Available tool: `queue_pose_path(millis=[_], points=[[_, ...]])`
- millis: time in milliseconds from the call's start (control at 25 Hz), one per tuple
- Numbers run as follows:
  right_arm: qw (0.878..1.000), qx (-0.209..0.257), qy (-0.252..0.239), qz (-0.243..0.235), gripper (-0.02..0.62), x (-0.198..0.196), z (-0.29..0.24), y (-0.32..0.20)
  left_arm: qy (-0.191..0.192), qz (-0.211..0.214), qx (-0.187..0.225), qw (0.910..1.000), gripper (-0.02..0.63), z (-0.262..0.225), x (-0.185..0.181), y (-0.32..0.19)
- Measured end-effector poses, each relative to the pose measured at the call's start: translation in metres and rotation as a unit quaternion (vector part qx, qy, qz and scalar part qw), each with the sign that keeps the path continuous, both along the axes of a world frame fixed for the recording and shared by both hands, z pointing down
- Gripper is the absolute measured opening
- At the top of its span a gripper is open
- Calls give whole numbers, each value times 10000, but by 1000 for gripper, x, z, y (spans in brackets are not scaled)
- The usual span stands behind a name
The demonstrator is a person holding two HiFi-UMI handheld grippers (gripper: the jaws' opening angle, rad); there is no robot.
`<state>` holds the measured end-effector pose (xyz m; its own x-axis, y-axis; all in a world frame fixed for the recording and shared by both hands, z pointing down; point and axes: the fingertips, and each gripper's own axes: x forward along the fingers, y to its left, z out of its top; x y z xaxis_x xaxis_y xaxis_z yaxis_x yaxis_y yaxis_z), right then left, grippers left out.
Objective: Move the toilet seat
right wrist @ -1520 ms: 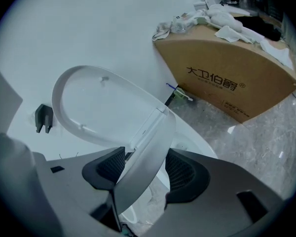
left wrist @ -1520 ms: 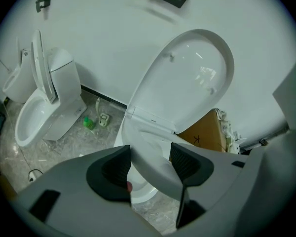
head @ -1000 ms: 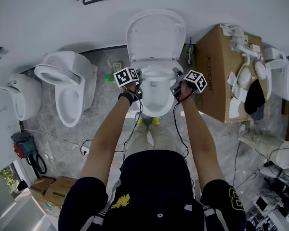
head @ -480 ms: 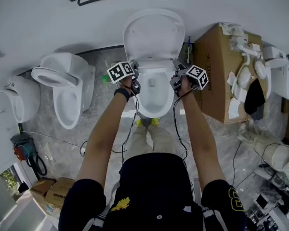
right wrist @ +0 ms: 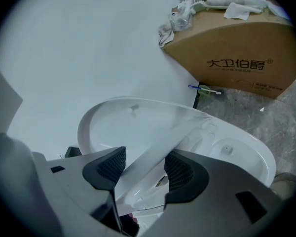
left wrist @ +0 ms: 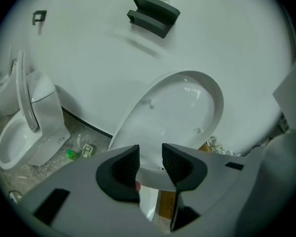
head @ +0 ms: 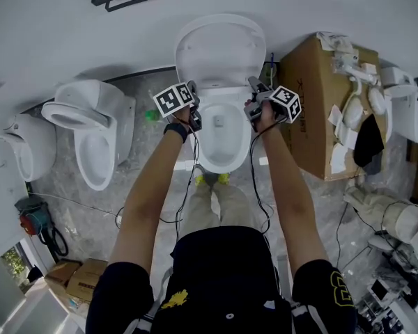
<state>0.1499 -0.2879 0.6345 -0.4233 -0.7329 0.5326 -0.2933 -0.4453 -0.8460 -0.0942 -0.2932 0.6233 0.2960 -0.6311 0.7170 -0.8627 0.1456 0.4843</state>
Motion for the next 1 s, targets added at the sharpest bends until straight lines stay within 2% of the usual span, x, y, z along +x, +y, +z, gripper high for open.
queue_pose_path(millis=[440, 760, 1000], points=[[9997, 180, -119, 92, 290, -1, -5, -39, 158, -387, 420, 9982, 156, -19, -15, -18], [9956, 685, -449, 444, 296, 0, -11, -73, 243, -305, 409, 9984, 156, -12, -16, -5], [9890, 1257, -624, 462, 279, 3, -13, -101, 220, -229, 314, 9990, 155, 1, -13, 20]])
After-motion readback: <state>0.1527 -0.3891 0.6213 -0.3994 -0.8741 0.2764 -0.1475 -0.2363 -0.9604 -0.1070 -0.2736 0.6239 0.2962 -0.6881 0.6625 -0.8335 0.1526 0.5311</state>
